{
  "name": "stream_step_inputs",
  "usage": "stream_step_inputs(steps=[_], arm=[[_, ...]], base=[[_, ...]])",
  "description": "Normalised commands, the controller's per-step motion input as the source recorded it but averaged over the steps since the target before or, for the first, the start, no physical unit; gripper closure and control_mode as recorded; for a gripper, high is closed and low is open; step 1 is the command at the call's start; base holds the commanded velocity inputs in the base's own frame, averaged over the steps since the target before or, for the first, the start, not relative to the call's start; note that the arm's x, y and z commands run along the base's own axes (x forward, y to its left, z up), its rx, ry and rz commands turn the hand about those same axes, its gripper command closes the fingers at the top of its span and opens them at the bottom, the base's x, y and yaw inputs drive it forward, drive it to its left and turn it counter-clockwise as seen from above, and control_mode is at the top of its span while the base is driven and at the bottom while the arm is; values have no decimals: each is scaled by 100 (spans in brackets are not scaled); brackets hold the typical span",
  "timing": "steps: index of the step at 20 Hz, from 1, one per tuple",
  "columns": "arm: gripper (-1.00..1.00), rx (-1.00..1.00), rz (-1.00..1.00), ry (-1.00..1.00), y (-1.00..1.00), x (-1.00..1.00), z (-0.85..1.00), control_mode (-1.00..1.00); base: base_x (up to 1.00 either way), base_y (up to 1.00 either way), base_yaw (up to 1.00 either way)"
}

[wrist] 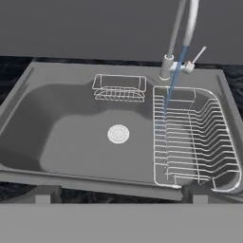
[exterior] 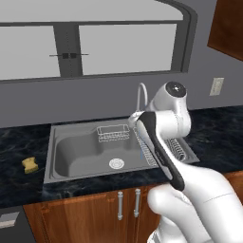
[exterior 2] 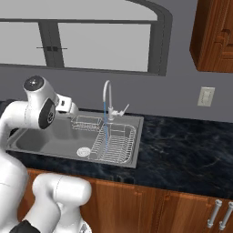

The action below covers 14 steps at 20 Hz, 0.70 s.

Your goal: Soak the sponge with water for a few seconds and then drop it inside the sink.

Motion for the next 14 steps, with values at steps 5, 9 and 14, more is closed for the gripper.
stream_step_inputs(steps=[5,9,14], arm=[[-100,-2,2,14,96,0,0,-100],[-100,0,0,18,77,0,0,-100],[-100,0,0,23,70,5,0,-100]], base=[[0,0,0],[0,0,0],[0,0,0]])
